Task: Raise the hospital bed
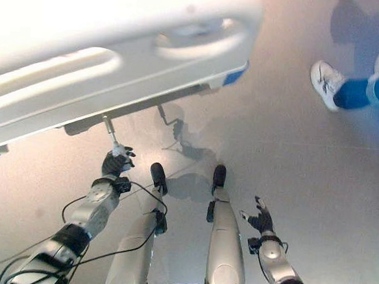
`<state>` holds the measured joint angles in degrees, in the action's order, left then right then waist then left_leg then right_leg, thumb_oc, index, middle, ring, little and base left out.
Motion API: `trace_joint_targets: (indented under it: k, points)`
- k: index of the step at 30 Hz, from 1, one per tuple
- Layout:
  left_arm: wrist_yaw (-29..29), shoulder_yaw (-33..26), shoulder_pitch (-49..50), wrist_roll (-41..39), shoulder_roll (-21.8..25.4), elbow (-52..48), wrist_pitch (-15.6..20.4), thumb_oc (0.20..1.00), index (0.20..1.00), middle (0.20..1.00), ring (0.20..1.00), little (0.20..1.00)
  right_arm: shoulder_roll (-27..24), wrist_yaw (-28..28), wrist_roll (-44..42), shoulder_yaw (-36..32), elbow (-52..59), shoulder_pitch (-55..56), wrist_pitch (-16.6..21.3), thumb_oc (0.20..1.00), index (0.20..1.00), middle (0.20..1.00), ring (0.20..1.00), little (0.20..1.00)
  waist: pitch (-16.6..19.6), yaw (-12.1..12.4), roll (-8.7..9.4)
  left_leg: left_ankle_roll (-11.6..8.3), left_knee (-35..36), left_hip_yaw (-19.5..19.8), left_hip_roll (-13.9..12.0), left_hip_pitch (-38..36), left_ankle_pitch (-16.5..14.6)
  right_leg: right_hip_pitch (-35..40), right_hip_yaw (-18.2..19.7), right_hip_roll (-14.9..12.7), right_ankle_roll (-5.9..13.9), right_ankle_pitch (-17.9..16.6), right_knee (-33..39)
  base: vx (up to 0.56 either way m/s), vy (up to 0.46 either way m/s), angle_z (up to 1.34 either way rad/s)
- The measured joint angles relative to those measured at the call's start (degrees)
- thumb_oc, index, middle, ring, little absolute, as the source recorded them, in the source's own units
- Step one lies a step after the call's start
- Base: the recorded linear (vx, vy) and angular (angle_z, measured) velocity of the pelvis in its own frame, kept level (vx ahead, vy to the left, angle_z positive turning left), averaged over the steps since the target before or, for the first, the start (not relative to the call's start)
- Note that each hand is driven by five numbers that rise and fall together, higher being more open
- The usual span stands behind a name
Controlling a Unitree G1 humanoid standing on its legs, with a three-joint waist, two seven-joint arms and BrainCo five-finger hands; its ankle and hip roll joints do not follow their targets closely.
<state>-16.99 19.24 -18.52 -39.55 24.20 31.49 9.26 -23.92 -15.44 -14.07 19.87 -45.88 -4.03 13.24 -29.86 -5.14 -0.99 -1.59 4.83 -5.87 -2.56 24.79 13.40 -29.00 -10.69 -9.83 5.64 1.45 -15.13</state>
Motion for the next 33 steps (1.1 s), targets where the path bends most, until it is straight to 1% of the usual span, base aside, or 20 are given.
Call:
trace_joint_targets:
  k: [1,2,4,5,6,9,12,16,17,20,26,28,33]
  points:
    - [0.0,0.1,0.1,0.0,-0.6,-0.2,0.0,0.200,0.200,0.200,0.200,0.200,0.0,0.0,0.0,0.0,0.1,-0.5,0.0,1.000,1.000,1.000,1.000,1.000,0.0,-0.1,0.03,0.18,0.0,-0.1,0.4,0.0,0.0,-0.4,0.2,-0.5,0.05,0.3,-0.8,0.03,0.096,0.06]
    - [0.4,-0.7,0.6,0.0,-1.1,-1.0,-0.4,0.200,0.200,0.200,0.200,0.200,0.6,0.2,0.4,-1.3,-1.1,-0.7,0.0,1.000,1.000,1.000,1.000,1.000,0.0,0.8,-0.02,0.15,-0.1,1.2,0.9,0.0,-0.2,0.5,-0.8,-0.7,0.24,0.6,-0.6,0.03,0.096,0.22]
    - [0.8,-0.6,0.6,0.0,-0.8,-1.1,-0.5,0.200,0.200,0.200,0.200,0.200,0.9,0.1,0.4,-1.2,-1.9,-0.2,-0.4,1.000,1.000,1.000,1.000,1.000,0.1,0.0,0.07,-0.06,-0.1,2.8,0.4,0.0,0.0,2.1,-2.5,-0.5,0.00,0.9,0.2,0.04,0.071,0.44]
    - [1.1,-0.3,0.4,0.0,-0.7,-1.1,-0.5,0.200,0.200,0.200,0.200,0.200,0.8,0.0,0.4,-1.2,-1.9,0.4,-0.4,1.000,1.000,1.000,1.000,1.000,0.1,0.0,0.15,-0.07,-0.1,3.1,0.3,0.0,0.0,2.5,-2.7,-0.4,0.10,1.1,0.5,0.05,0.094,0.39]
    - [1.8,-0.5,0.3,0.1,-0.9,-1.3,-0.8,0.200,0.200,0.200,0.200,0.200,0.8,0.2,0.4,-2.1,-2.7,0.7,-0.3,1.000,1.000,1.000,1.000,1.000,0.1,1.1,0.18,-0.08,-0.2,3.8,0.7,-0.1,-0.1,3.4,-3.7,-0.4,0.10,1.2,1.0,0.03,0.055,0.33]
    - [3.0,-0.1,-0.1,0.3,-1.0,-1.4,-1.0,0.200,0.200,0.200,0.200,0.200,0.8,0.2,0.4,-2.3,-3.9,1.1,-0.6,1.000,1.000,1.000,1.000,1.000,0.2,1.4,0.20,-0.10,-0.2,6.1,0.7,0.0,0.0,5.4,-6.1,-0.4,0.21,1.3,2.5,0.03,0.053,0.36]
    - [3.9,0.0,-0.1,0.5,-1.2,-1.7,-1.1,0.200,0.200,0.200,0.200,0.200,1.0,0.3,0.4,-2.3,-3.9,1.0,-0.7,1.000,1.000,1.000,1.000,1.000,0.2,1.5,0.21,-0.09,-0.2,7.1,0.8,0.2,0.0,6.7,-7.8,-0.4,0.32,1.3,3.8,0.01,0.041,0.25]
    - [4.1,0.3,0.0,0.6,-1.1,-2.3,-1.1,0.200,0.200,0.200,0.200,0.200,1.0,0.3,0.4,-2.4,-3.8,1.0,-0.7,1.000,1.000,1.000,1.000,1.000,0.2,1.8,0.22,-0.10,-0.2,7.6,0.8,0.5,0.0,7.1,-8.6,-0.2,0.35,1.3,4.4,0.02,0.047,0.09]
    - [4.1,0.3,0.0,0.6,-1.1,-2.3,-1.1,0.200,0.200,0.200,0.200,0.200,1.0,0.4,0.4,-2.6,-3.7,1.1,-0.6,1.000,1.000,1.000,1.000,1.000,0.2,1.9,0.25,-0.16,-0.3,7.6,1.1,0.7,-0.1,7.2,-8.8,-0.1,0.37,1.3,4.5,0.05,0.124,0.11]
    - [4.6,-0.1,-0.5,0.8,-0.8,-2.3,-1.0,0.200,0.200,0.200,0.200,0.200,0.9,0.7,0.4,-2.3,-3.6,1.4,-0.7,1.000,1.000,1.000,1.000,1.000,0.2,2.3,0.28,-0.41,-0.6,8.5,0.6,1.6,-0.1,8.2,-10.5,0.7,0.16,0.8,6.5,0.01,0.037,0.17]
    - [4.7,-0.2,-0.8,2.8,-0.5,-2.0,-0.7,0.200,0.200,0.200,0.200,0.200,0.7,0.7,0.4,-2.4,-3.6,1.5,-0.6,1.000,1.000,1.000,1.000,1.000,0.3,3.1,0.45,-0.54,-0.7,9.0,0.7,2.5,-0.2,8.4,-11.3,1.1,0.05,0.6,7.7,0.05,0.038,0.09]
    - [4.6,-0.2,-0.9,2.8,-0.4,-0.8,0.2,0.200,0.200,0.200,0.200,0.200,0.8,0.8,0.3,-2.3,-3.8,1.5,-0.6,1.000,1.000,1.000,1.000,1.000,0.8,3.1,0.97,-0.63,-0.6,9.0,0.6,3.0,-0.3,8.8,-11.6,1.6,0.04,0.1,9.2,0.07,0.045,0.04]
    - [4.5,-0.2,-1.4,2.8,1.3,1.4,1.5,0.200,0.200,0.200,0.200,0.200,0.7,0.7,-0.1,-2.1,-3.7,1.6,-0.6,1.000,1.000,1.000,1.000,1.000,1.4,2.9,2.11,-0.64,-0.6,9.0,0.6,3.9,-0.3,8.5,-11.8,1.9,0.10,-0.2,10.2,0.02,0.034,0.04]
